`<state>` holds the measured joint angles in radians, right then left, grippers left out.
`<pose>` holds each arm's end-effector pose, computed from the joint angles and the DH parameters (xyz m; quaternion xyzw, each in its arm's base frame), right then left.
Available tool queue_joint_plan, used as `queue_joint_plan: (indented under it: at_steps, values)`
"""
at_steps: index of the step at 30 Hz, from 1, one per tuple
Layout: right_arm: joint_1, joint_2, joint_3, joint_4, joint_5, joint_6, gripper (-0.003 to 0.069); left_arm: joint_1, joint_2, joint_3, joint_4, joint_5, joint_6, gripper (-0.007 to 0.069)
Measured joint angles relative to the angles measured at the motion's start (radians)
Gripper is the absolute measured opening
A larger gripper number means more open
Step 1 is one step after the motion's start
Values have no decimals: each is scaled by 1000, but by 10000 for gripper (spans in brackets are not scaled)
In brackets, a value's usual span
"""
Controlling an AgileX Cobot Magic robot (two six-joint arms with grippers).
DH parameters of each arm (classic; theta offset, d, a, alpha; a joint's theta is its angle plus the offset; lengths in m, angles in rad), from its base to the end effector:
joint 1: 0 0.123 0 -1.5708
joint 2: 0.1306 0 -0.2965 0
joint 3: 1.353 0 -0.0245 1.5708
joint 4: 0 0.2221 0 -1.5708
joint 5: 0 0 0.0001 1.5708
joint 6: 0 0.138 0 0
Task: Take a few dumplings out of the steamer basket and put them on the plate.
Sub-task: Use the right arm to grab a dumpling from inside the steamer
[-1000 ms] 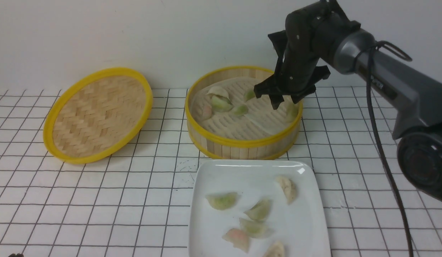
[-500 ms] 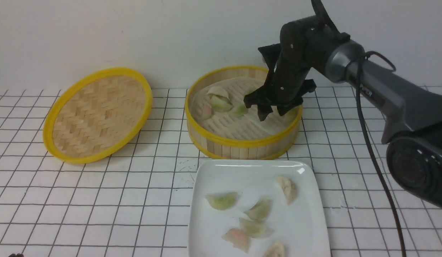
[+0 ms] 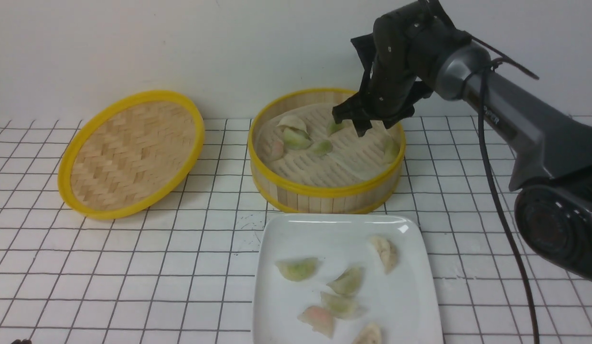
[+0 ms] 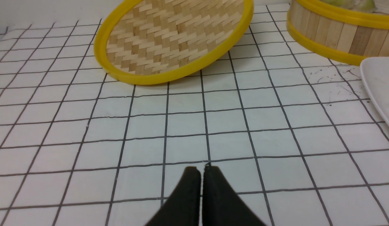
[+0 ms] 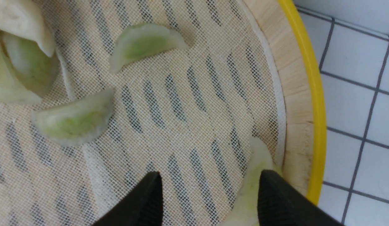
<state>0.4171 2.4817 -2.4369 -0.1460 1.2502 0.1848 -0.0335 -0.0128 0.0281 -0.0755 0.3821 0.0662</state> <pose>0.4883 0.1955 0.1790 -0.1237 0.9732 -0.0156 0.1933 0.0565 -0.0058 0.1562 0.0203 0.8073 -0.0224 0.5894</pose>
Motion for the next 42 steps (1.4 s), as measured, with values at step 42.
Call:
queue_joint_plan:
  at_steps: [42]
  values:
    - [42, 76, 9, -210, -3, -25, 378, 0, 0, 0, 0, 0, 0, -6]
